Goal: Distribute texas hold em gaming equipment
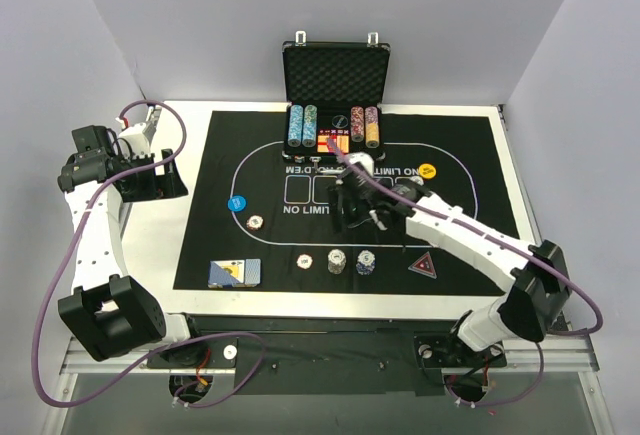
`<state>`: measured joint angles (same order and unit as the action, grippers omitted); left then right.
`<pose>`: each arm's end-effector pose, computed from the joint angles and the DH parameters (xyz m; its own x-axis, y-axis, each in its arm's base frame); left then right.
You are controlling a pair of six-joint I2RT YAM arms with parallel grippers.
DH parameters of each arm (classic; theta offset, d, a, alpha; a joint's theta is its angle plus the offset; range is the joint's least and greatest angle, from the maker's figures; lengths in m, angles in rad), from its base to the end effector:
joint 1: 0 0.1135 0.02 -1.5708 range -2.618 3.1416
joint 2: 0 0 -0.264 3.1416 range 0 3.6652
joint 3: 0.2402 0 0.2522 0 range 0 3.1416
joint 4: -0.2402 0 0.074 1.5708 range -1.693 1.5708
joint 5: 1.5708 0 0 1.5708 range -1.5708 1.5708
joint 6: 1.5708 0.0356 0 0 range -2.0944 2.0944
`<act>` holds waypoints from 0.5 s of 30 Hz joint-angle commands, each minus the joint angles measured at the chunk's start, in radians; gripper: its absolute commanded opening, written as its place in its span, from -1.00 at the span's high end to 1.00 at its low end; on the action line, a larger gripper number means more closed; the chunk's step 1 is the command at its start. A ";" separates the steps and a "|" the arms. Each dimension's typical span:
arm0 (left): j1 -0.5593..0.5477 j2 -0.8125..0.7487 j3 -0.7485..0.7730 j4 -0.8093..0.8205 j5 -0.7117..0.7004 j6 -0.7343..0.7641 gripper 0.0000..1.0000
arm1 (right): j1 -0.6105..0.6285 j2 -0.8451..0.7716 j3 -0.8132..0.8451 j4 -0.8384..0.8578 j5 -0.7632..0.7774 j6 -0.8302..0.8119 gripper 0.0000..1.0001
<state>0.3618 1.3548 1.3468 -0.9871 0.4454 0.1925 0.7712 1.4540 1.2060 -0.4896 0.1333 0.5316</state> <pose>0.2548 0.0800 0.3404 -0.7892 -0.1141 -0.6035 0.0519 0.9667 -0.2505 0.2344 0.2213 0.3002 -0.7301 -0.0090 -0.6833 -0.2902 0.9093 0.2981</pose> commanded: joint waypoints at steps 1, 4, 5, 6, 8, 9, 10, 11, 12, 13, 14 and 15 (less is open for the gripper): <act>0.006 -0.013 0.005 0.008 0.015 0.005 -0.91 | 0.097 0.071 0.044 -0.070 -0.103 -0.108 -0.33; 0.008 -0.016 0.009 0.007 0.012 0.007 -0.91 | 0.137 0.123 0.066 -0.089 -0.124 -0.139 -0.36; 0.008 -0.017 0.012 0.005 0.009 0.007 -0.91 | 0.151 0.144 0.078 -0.093 -0.123 -0.142 -0.36; 0.006 -0.017 0.015 0.002 0.010 0.008 -0.91 | 0.157 0.152 0.082 -0.104 -0.120 -0.150 -0.37; 0.008 -0.017 0.020 0.001 0.009 0.007 -0.91 | 0.169 0.181 0.099 -0.113 -0.117 -0.159 -0.38; 0.008 -0.016 0.021 0.001 0.009 0.007 -0.91 | 0.177 0.195 0.099 -0.115 -0.109 -0.162 -0.38; 0.006 -0.016 0.025 -0.001 0.010 0.005 -0.91 | 0.180 0.200 0.099 -0.116 -0.104 -0.169 -0.38; 0.008 -0.014 0.026 -0.002 0.010 0.007 -0.91 | 0.184 0.215 0.098 -0.118 -0.104 -0.171 -0.38; 0.008 -0.014 0.028 -0.002 0.010 0.007 -0.91 | 0.185 0.220 0.096 -0.118 -0.100 -0.173 -0.39; 0.008 -0.014 0.031 -0.002 0.010 0.007 -0.91 | 0.186 0.232 0.096 -0.118 -0.100 -0.174 -0.39; 0.008 -0.013 0.031 -0.004 0.010 0.007 -0.91 | 0.189 0.236 0.092 -0.118 -0.095 -0.176 -0.39; 0.008 -0.013 0.034 -0.004 0.010 0.007 -0.91 | 0.189 0.246 0.090 -0.119 -0.092 -0.177 -0.39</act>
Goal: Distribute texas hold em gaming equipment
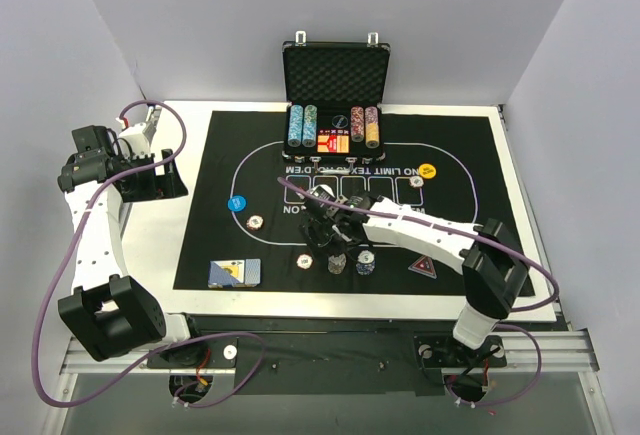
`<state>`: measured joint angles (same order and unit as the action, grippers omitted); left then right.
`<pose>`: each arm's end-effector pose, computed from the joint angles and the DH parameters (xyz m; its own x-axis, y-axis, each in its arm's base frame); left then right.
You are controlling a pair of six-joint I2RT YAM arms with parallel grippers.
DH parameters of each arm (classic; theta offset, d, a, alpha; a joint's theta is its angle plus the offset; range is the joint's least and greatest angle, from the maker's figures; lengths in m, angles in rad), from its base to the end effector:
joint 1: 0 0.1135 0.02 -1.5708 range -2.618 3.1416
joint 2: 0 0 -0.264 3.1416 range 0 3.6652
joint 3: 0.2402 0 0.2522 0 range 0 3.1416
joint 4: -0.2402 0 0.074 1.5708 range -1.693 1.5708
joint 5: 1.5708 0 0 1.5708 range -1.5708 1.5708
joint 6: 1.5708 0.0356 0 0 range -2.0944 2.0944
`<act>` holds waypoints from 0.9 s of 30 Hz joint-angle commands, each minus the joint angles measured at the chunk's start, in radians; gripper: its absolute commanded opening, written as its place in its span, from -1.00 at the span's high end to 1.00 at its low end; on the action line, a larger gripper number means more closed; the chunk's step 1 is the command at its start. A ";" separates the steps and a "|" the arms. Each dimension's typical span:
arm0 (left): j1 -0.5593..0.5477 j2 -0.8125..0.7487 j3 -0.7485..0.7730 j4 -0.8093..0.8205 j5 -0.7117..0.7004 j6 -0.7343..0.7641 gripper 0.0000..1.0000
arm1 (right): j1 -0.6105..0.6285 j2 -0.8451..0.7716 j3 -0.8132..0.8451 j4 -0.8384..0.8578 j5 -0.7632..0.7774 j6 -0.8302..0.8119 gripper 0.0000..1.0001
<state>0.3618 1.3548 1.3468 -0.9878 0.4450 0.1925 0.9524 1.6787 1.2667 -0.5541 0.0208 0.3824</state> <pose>0.2547 0.0800 0.3403 -0.7896 -0.1142 -0.6029 0.0515 0.9667 -0.2505 0.2089 0.2923 0.2427 -0.7439 -0.4020 -0.5338 -0.5715 0.7968 0.1963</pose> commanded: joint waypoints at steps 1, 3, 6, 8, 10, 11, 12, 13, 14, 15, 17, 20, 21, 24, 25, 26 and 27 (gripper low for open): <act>0.008 -0.011 0.035 -0.003 0.011 0.007 -0.91 | 0.005 0.029 0.026 -0.053 0.025 -0.033 -0.39; 0.008 -0.013 0.041 -0.005 0.011 0.005 -0.91 | 0.008 0.039 0.020 -0.052 0.031 -0.036 -0.39; 0.008 -0.013 0.046 -0.005 0.011 0.005 -0.91 | 0.006 0.056 0.014 -0.043 0.048 -0.037 -0.38; 0.008 -0.011 0.048 -0.008 0.011 0.004 -0.91 | 0.006 0.064 0.007 -0.032 0.048 -0.037 -0.37; 0.006 -0.011 0.049 -0.006 0.012 0.002 -0.91 | 0.005 0.073 0.000 -0.023 0.048 -0.034 -0.34; 0.008 -0.011 0.049 -0.008 0.011 0.004 -0.91 | 0.005 0.076 0.000 -0.018 0.048 -0.033 -0.33; 0.008 -0.011 0.051 -0.008 0.009 0.004 -0.91 | 0.005 0.081 -0.001 -0.014 0.047 -0.031 -0.30; 0.006 -0.013 0.052 -0.008 0.008 0.005 -0.91 | 0.005 0.082 -0.001 -0.010 0.042 -0.031 -0.28; 0.008 -0.011 0.051 -0.006 0.006 0.004 -0.91 | 0.006 0.088 -0.001 -0.007 0.038 -0.031 -0.25; 0.008 -0.013 0.051 -0.008 0.004 0.004 -0.91 | 0.003 0.095 -0.004 -0.004 0.036 -0.030 -0.23; 0.008 -0.013 0.052 -0.009 0.004 0.005 -0.91 | 0.000 0.099 -0.007 0.000 0.037 -0.028 -0.15; 0.008 -0.013 0.048 -0.008 0.001 0.007 -0.91 | -0.003 0.099 -0.009 0.003 0.030 -0.023 -0.02; 0.008 -0.014 0.046 -0.008 0.000 0.005 -0.91 | -0.003 0.096 -0.010 0.003 0.030 -0.023 0.03; 0.008 -0.013 0.046 -0.006 -0.002 0.008 -0.91 | -0.009 0.093 -0.016 0.006 0.025 -0.019 0.10; 0.008 -0.014 0.045 -0.006 -0.002 0.008 -0.91 | -0.012 0.095 -0.020 0.008 0.021 -0.019 0.11; 0.008 -0.014 0.045 -0.006 -0.003 0.008 -0.91 | -0.014 0.093 -0.026 0.013 0.021 -0.019 0.11; 0.008 -0.016 0.041 -0.006 -0.002 0.008 -0.91 | -0.015 0.093 -0.029 0.013 0.021 -0.017 0.13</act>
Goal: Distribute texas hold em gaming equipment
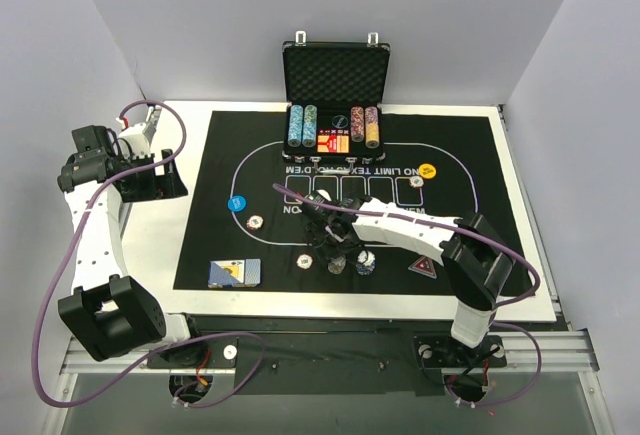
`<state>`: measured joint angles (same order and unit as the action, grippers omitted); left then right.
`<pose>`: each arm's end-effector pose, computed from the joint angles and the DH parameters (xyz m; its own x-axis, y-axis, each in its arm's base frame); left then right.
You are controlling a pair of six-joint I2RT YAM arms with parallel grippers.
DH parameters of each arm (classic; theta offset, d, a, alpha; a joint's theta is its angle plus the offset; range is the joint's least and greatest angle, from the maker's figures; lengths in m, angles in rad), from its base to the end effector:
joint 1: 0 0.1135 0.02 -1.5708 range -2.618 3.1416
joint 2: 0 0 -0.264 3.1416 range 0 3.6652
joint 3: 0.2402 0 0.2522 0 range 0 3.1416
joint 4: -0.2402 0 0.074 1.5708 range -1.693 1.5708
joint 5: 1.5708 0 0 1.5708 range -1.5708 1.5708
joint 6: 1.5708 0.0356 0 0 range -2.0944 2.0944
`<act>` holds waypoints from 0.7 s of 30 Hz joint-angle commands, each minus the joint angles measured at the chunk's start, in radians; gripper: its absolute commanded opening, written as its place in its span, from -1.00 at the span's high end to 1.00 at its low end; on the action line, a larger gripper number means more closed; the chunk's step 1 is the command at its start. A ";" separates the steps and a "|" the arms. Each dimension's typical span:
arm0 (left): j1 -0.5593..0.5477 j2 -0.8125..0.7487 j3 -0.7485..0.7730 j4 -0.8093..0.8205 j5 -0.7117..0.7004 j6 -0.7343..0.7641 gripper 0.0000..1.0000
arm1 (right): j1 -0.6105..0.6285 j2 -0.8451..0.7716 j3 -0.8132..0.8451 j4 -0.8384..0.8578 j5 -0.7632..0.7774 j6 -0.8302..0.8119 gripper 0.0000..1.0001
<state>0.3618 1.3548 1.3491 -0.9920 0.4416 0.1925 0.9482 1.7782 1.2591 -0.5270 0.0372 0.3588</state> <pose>0.2544 0.0800 0.3407 -0.7911 -0.1144 -0.6009 0.0490 0.9673 -0.2487 0.2178 0.3012 0.2076 -0.7538 -0.4484 -0.4804 -0.5727 0.8067 0.1458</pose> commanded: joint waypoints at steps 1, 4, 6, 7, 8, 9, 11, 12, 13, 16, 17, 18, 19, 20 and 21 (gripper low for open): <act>0.008 -0.016 0.039 0.000 -0.001 0.010 -0.92 | -0.012 -0.005 -0.027 -0.011 0.006 0.006 0.12; 0.006 -0.019 0.032 0.000 -0.003 0.013 -0.91 | -0.014 -0.010 -0.036 -0.005 0.010 0.005 0.13; 0.009 -0.022 0.028 0.001 -0.006 0.015 -0.91 | -0.015 -0.014 -0.043 -0.004 0.015 0.008 0.16; 0.008 -0.022 0.027 0.001 -0.007 0.016 -0.92 | -0.014 -0.019 -0.043 -0.004 0.016 0.009 0.17; 0.009 -0.022 0.025 0.000 -0.007 0.016 -0.91 | -0.015 -0.026 -0.040 -0.004 0.018 0.011 0.21; 0.009 -0.023 0.024 0.003 -0.007 0.016 -0.91 | -0.014 -0.036 -0.037 -0.004 0.018 0.011 0.22; 0.011 -0.023 0.022 0.004 -0.007 0.016 -0.91 | -0.014 -0.054 -0.026 -0.007 0.016 0.011 0.27; 0.011 -0.025 0.021 0.004 -0.004 0.016 -0.91 | -0.012 -0.059 -0.011 -0.014 0.016 0.011 0.28; 0.014 -0.025 0.019 0.004 -0.003 0.016 -0.91 | -0.011 -0.066 -0.003 -0.019 0.020 0.011 0.29; 0.012 -0.028 0.018 0.006 -0.001 0.015 -0.91 | 0.000 -0.077 0.046 -0.050 0.026 0.005 0.30; 0.014 -0.026 0.018 0.006 -0.001 0.015 -0.91 | 0.001 -0.079 0.055 -0.053 0.026 0.003 0.31; 0.014 -0.026 0.018 0.007 -0.001 0.015 -0.91 | 0.007 -0.079 0.078 -0.060 0.027 0.002 0.31; 0.016 -0.028 0.018 0.007 0.002 0.016 -0.92 | 0.009 -0.074 0.091 -0.064 0.026 -0.001 0.31; 0.016 -0.026 0.018 0.007 0.002 0.013 -0.91 | 0.011 -0.069 0.112 -0.070 0.026 -0.001 0.31; 0.017 -0.026 0.018 0.007 0.000 0.012 -0.91 | 0.012 -0.057 0.138 -0.074 0.026 -0.003 0.32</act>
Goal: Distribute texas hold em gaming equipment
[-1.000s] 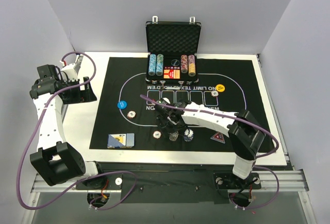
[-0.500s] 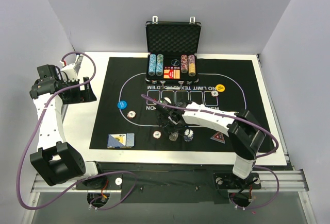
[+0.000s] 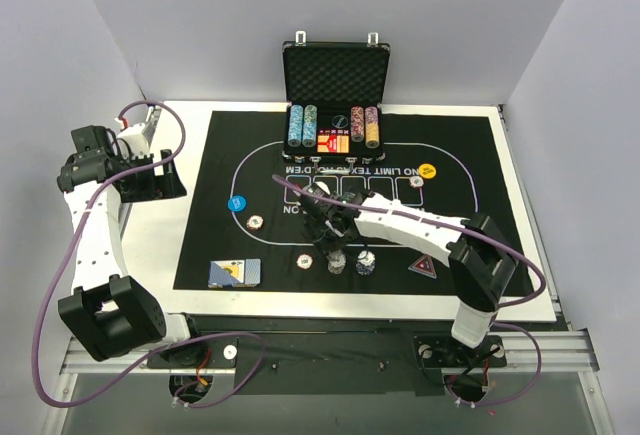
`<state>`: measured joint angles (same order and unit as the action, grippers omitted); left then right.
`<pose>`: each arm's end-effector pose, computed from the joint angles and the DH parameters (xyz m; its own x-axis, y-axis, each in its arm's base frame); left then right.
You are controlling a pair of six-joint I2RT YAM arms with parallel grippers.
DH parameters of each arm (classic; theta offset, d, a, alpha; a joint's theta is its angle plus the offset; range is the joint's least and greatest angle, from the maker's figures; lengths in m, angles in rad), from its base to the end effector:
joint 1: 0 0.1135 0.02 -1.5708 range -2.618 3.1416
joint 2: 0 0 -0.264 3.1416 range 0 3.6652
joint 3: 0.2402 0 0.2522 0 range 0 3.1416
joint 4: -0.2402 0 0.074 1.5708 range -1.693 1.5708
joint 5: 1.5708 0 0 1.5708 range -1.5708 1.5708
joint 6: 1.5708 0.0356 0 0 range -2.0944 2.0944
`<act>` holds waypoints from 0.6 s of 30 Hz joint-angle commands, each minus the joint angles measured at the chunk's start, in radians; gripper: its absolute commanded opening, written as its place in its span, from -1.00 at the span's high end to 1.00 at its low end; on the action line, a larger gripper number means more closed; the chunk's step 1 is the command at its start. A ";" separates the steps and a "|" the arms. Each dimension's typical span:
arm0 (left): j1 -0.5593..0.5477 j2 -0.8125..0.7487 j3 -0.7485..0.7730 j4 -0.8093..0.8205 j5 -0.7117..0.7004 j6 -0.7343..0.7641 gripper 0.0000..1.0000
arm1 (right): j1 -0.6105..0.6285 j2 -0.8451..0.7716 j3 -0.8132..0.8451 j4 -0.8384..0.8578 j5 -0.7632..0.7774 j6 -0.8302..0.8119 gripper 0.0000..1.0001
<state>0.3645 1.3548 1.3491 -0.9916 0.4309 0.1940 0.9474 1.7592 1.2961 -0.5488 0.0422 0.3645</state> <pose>0.2542 0.0811 0.3406 -0.7917 -0.1146 -0.6000 0.0413 0.9700 -0.2397 0.2193 0.3024 0.2242 -0.7470 -0.4287 -0.5082 -0.5692 0.8073 0.1556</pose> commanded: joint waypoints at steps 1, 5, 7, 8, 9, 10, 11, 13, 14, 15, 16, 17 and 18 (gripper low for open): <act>0.013 -0.026 0.019 0.005 0.015 0.010 -0.91 | 0.011 -0.030 0.115 -0.053 0.019 -0.010 0.32; 0.013 -0.020 0.013 0.014 0.025 0.005 -0.91 | 0.014 0.069 0.239 -0.059 0.013 -0.018 0.33; 0.013 -0.010 0.016 0.021 0.025 -0.002 -0.91 | 0.017 0.149 0.336 -0.069 0.013 -0.019 0.34; 0.014 -0.008 0.016 0.016 0.029 -0.004 -0.91 | 0.017 0.214 0.414 -0.082 0.021 -0.016 0.35; 0.013 -0.002 0.016 0.016 0.032 -0.005 -0.92 | 0.016 0.277 0.452 -0.089 0.019 -0.015 0.35; 0.013 -0.002 0.016 0.015 0.037 -0.005 -0.91 | 0.019 0.314 0.535 -0.098 0.018 -0.015 0.35; 0.013 -0.003 0.013 0.015 0.037 -0.005 -0.91 | 0.019 0.377 0.580 -0.105 0.018 -0.016 0.36; 0.014 -0.005 0.010 0.016 0.034 -0.002 -0.91 | 0.019 0.457 0.682 -0.114 0.010 -0.016 0.36; 0.013 -0.006 0.010 0.018 0.029 -0.001 -0.91 | 0.016 0.479 0.734 -0.115 0.010 -0.016 0.36; 0.014 -0.006 0.009 0.016 0.029 0.002 -0.91 | 0.016 0.521 0.762 -0.114 0.012 -0.016 0.36; 0.016 -0.008 0.008 0.015 0.028 0.005 -0.91 | 0.013 0.539 0.808 -0.115 0.015 -0.015 0.36; 0.016 -0.006 0.007 0.013 0.026 0.008 -0.91 | 0.011 0.572 0.825 -0.115 0.010 -0.007 0.36; 0.014 -0.006 0.008 0.011 0.026 0.010 -0.91 | 0.007 0.588 0.854 -0.114 0.007 -0.004 0.36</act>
<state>0.3695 1.3560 1.3487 -0.9913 0.4416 0.1917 0.9573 2.3085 2.0377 -0.6029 0.0444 0.3576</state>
